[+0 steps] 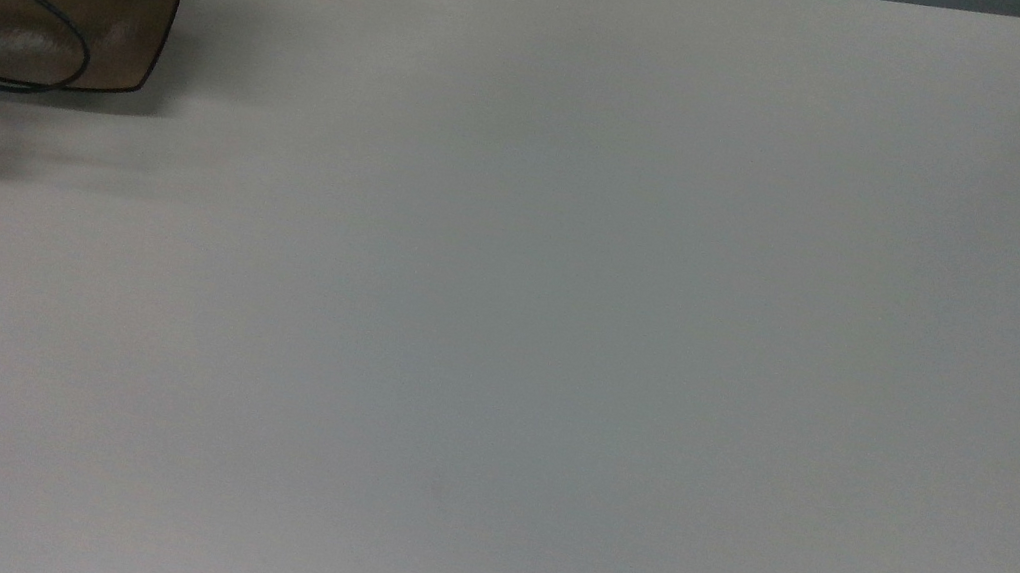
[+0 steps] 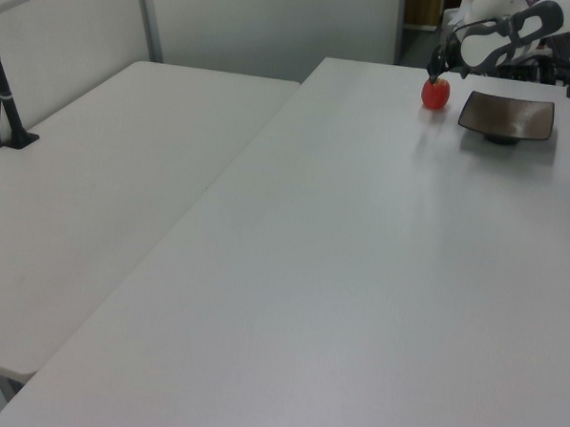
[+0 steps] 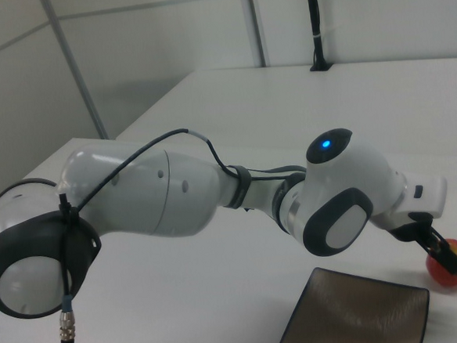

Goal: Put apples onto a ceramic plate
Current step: 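Lower the gripper onto the red apple and close on it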

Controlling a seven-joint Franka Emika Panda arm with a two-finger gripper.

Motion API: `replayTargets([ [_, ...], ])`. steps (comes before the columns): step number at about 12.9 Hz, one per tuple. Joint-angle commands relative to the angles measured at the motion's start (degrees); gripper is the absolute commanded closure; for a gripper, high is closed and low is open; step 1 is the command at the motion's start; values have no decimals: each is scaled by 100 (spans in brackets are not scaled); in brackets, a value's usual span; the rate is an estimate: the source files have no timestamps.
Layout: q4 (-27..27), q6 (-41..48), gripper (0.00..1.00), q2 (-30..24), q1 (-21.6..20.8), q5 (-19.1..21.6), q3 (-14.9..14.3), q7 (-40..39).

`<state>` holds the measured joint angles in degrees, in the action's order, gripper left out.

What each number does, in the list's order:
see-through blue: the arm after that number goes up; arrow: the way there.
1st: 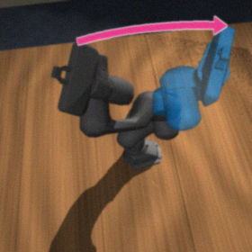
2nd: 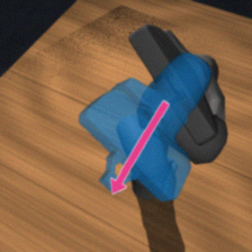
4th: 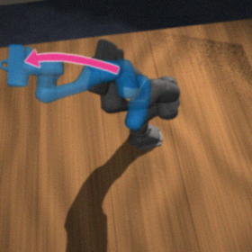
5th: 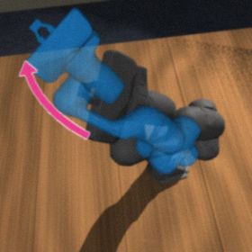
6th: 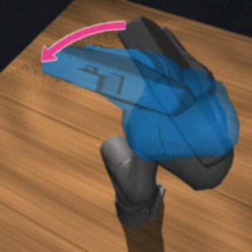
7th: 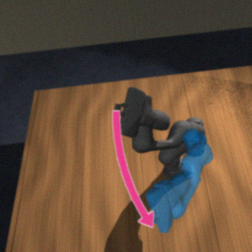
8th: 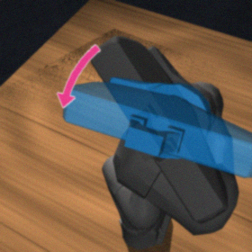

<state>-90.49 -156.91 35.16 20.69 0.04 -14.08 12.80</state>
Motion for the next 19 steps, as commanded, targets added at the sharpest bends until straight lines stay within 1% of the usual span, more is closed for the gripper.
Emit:
replayTargets([
  [1,400,-103,0,377,14,14,1,126],
  [4,541,-103,0,536,5,5,1,126],
  [7,541,-103,0,571,-3,5,1,126],
  [8,541,-103,18,580,-3,5,1,126],
  [9,541,-103,30,580,-3,14,1,126],
  [10,541,-103,35,580,-3,14,1,161],
  [11,541,-103,37,571,-3,5,1,266],
  [14,541,-103,37,510,23,5,36,293],
  [17,393,-68,35,90,137,-57,142,293],
  [18,287,-42,35,-25,129,-74,142,267],
  [19,78,-15,35,-253,128,-92,151,197],
])
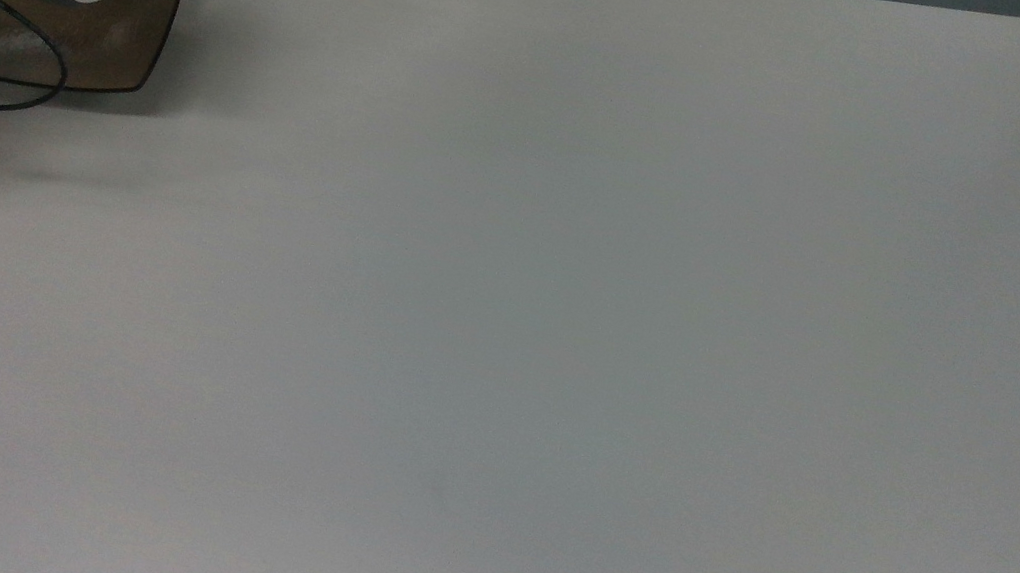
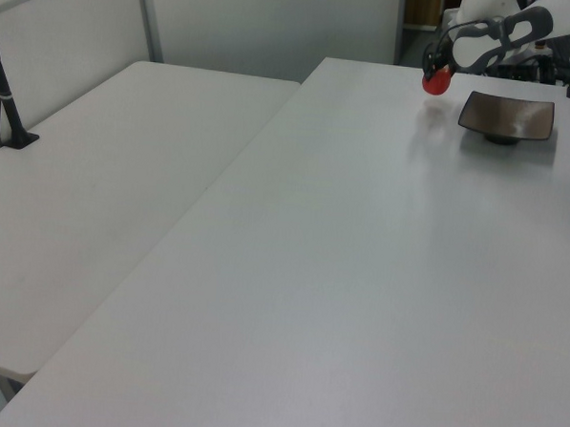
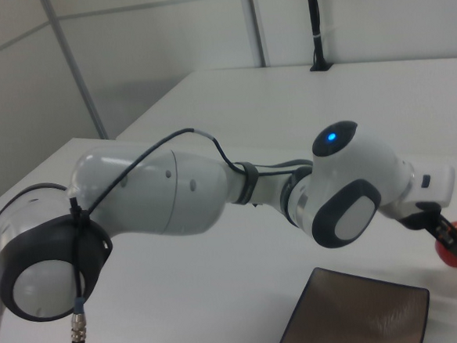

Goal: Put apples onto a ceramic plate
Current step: 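Lift the apple and carry it over the brown plate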

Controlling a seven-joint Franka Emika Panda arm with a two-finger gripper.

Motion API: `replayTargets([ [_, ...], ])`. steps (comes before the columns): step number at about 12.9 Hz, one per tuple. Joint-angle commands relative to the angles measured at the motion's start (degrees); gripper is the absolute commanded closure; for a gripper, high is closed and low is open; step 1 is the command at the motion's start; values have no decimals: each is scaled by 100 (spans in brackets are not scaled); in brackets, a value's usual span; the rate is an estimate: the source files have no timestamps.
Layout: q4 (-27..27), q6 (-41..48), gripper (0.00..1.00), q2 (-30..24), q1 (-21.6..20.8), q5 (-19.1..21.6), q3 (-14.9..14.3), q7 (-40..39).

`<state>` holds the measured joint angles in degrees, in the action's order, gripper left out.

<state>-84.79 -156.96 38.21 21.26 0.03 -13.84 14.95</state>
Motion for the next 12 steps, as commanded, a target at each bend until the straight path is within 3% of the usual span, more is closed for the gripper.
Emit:
replayTargets([
  [1,-765,16,35,-830,80,-160,188,-132],
  [6,-1706,1604,35,-2088,72,-231,267,-1597],
  [10,-2882,1783,32,-3020,80,-301,267,-2635],
  [12,-3200,1826,32,-3144,46,-441,267,-2822],
])
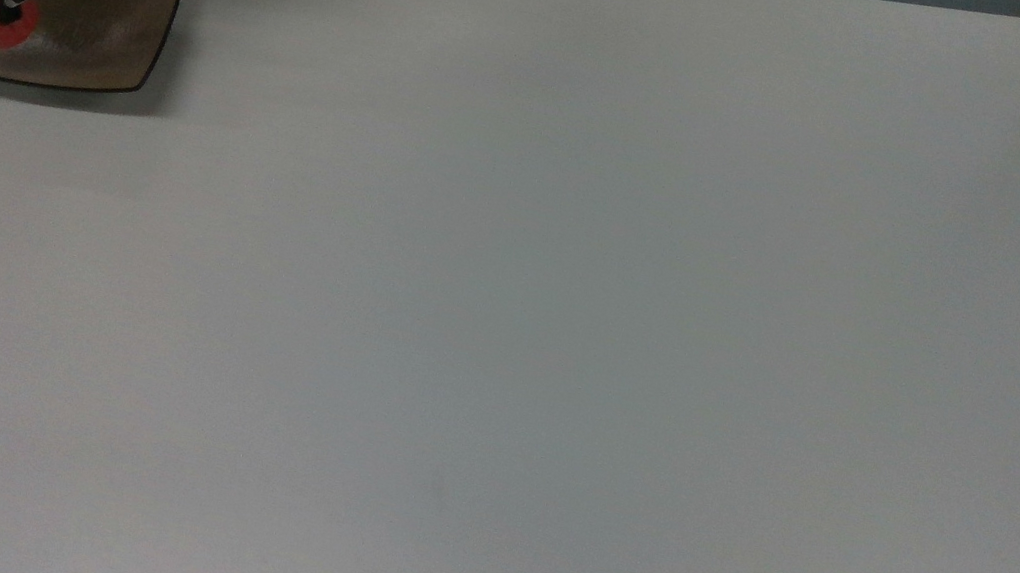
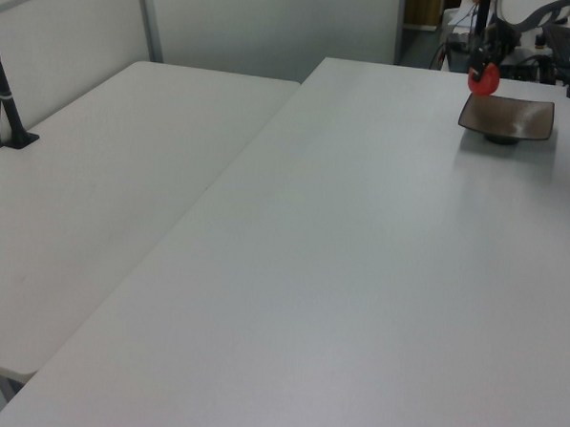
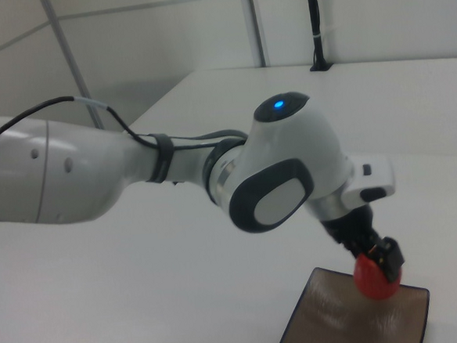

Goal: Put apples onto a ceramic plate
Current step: 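Lift the apple and carry it over the brown plate, then lower the apple onto the plate and open the gripper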

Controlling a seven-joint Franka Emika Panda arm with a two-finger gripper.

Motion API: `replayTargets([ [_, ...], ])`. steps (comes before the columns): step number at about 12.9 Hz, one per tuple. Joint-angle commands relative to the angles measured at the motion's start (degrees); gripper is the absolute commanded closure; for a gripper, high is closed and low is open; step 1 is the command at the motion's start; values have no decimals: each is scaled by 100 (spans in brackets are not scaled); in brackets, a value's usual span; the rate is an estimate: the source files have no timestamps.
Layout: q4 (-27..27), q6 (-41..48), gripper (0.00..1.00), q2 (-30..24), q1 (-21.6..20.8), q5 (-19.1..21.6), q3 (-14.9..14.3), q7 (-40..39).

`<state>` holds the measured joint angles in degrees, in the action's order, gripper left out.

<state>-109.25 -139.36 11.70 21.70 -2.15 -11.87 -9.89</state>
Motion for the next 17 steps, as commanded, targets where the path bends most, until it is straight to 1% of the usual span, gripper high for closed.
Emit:
replayTargets([
  [1,-808,75,32,-476,-8,-363,62,-338],
  [2,-843,119,32,-432,-25,-504,62,-338],
  [5,-914,137,32,-301,-52,-698,70,-329],
  [6,-905,137,26,-274,-87,-707,70,-338],
  [7,-905,137,17,-247,-96,-716,70,-329],
  [8,-888,137,1,-230,-96,-725,70,-329],
  [13,-783,163,0,-264,-104,-716,70,-294],
  [14,-687,285,0,-334,-148,-699,70,-268],
  [15,-494,686,0,-439,-209,-647,70,-259],
  [17,-169,1215,0,-598,-358,-602,70,-259],
])
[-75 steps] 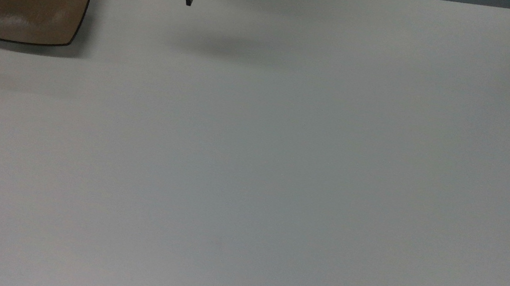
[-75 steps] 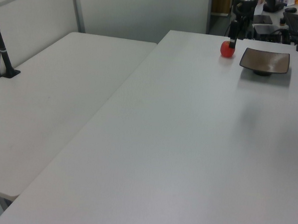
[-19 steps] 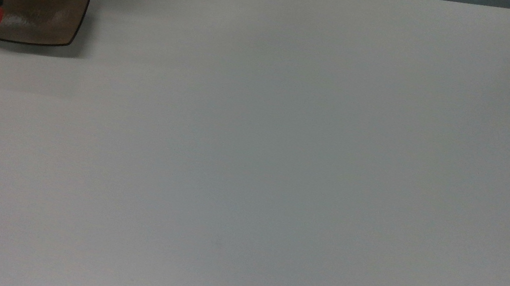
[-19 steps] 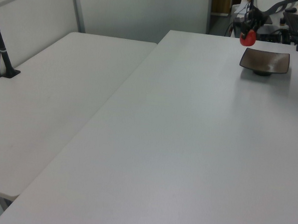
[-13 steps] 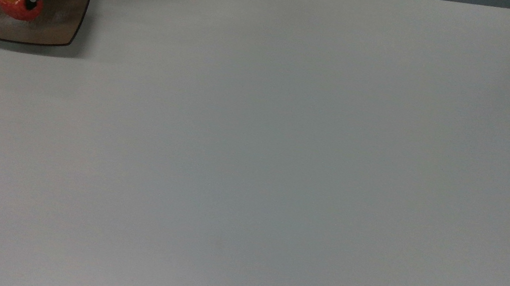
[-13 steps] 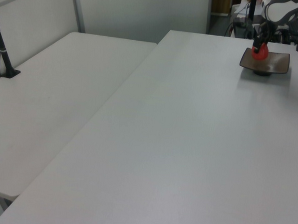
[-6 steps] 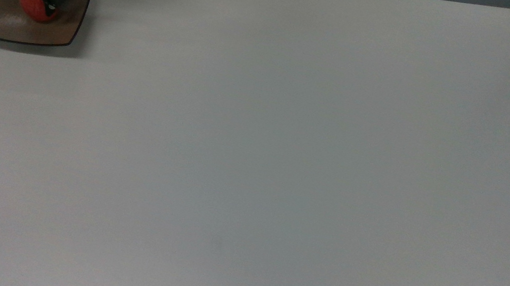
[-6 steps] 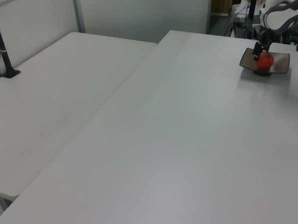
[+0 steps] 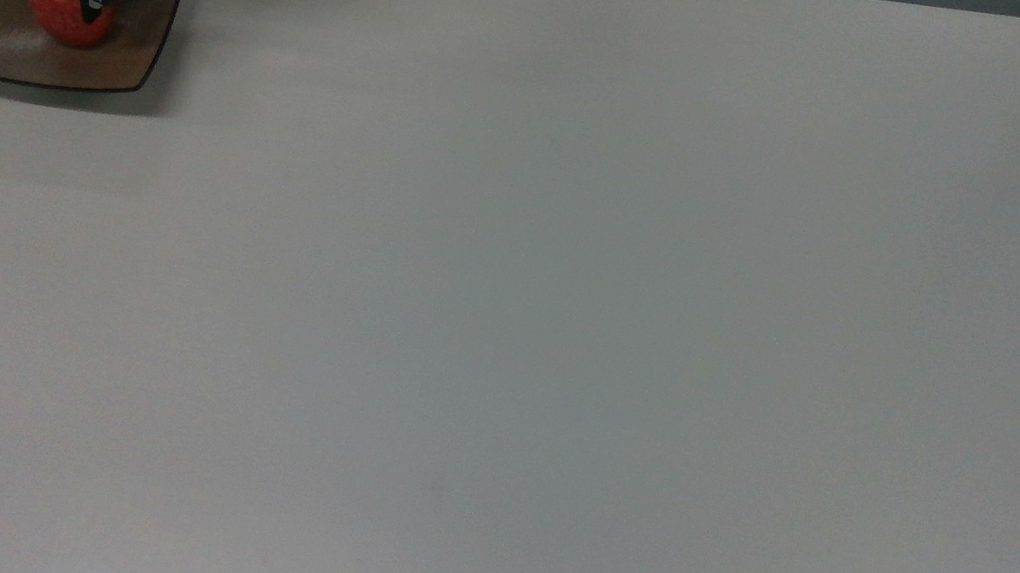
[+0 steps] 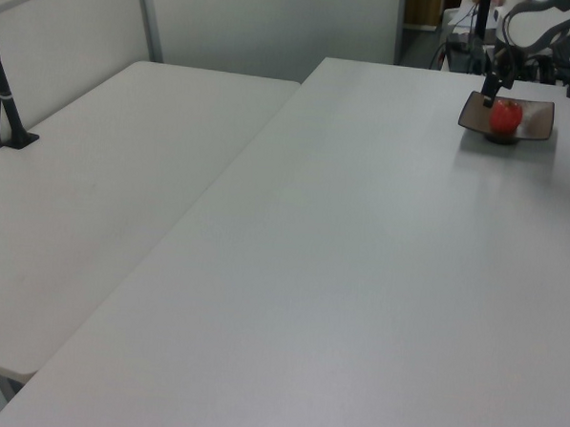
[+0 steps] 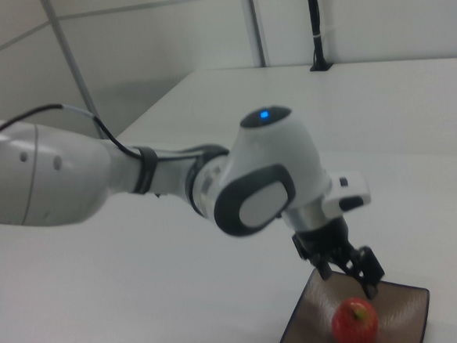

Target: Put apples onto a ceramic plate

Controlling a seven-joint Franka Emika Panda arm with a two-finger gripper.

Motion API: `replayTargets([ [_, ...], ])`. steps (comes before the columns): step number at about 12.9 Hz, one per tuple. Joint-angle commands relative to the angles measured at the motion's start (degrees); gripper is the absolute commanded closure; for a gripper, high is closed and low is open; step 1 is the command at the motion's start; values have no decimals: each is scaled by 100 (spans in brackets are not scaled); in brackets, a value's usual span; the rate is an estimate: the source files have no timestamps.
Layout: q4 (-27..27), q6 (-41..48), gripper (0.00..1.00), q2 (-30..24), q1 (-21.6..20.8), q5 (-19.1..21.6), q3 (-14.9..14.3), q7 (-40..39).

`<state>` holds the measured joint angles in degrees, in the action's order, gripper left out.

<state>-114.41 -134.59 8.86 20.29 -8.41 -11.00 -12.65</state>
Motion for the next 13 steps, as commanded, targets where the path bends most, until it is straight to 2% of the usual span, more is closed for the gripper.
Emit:
replayTargets([
  [1,471,941,0,-376,-366,137,-8,26],
  [5,551,1916,0,-1034,-1008,489,45,446],
  [7,621,2461,0,-1333,-1202,682,290,762],
  [10,1060,3200,0,-1326,-1212,815,712,1053],
  [11,1183,3420,0,-1326,-1316,972,809,1124],
  [13,1315,3667,0,-1361,-1553,1332,836,1168],
])
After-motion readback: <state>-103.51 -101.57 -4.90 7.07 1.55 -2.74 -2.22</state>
